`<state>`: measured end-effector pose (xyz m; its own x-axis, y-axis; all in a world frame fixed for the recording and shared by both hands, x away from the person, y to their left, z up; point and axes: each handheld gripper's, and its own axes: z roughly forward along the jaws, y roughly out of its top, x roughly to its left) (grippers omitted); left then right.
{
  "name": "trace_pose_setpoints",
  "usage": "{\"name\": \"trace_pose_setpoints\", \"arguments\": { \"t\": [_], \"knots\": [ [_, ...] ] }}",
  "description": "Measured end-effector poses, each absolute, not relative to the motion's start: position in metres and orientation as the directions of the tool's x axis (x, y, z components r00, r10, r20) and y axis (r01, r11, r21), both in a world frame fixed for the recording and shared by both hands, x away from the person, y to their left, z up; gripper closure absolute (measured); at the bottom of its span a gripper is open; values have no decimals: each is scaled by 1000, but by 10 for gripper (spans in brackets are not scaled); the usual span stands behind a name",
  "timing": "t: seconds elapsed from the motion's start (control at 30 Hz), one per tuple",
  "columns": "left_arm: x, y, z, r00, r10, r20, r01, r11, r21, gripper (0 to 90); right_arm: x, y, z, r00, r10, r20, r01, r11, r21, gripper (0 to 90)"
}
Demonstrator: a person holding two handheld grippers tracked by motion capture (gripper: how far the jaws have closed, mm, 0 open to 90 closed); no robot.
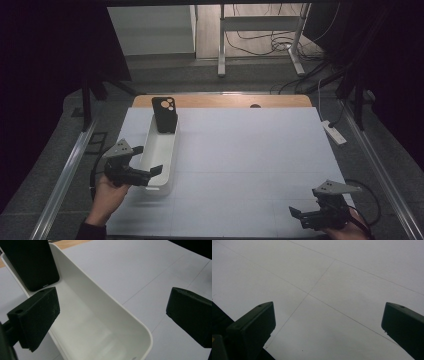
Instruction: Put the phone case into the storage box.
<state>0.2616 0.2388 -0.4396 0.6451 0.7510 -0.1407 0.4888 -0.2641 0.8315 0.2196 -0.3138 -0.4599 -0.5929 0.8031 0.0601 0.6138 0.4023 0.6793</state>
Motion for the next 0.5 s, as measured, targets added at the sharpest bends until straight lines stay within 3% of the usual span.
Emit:
{"name": "trace_pose_setpoints", "arguments": {
  "t": [0.5],
  "knots": [
    [239, 243, -442, 628, 766, -137, 492, -254, 832, 0, 219, -314, -460, -596, 801, 59, 611, 404, 681, 0]
  ]
}}
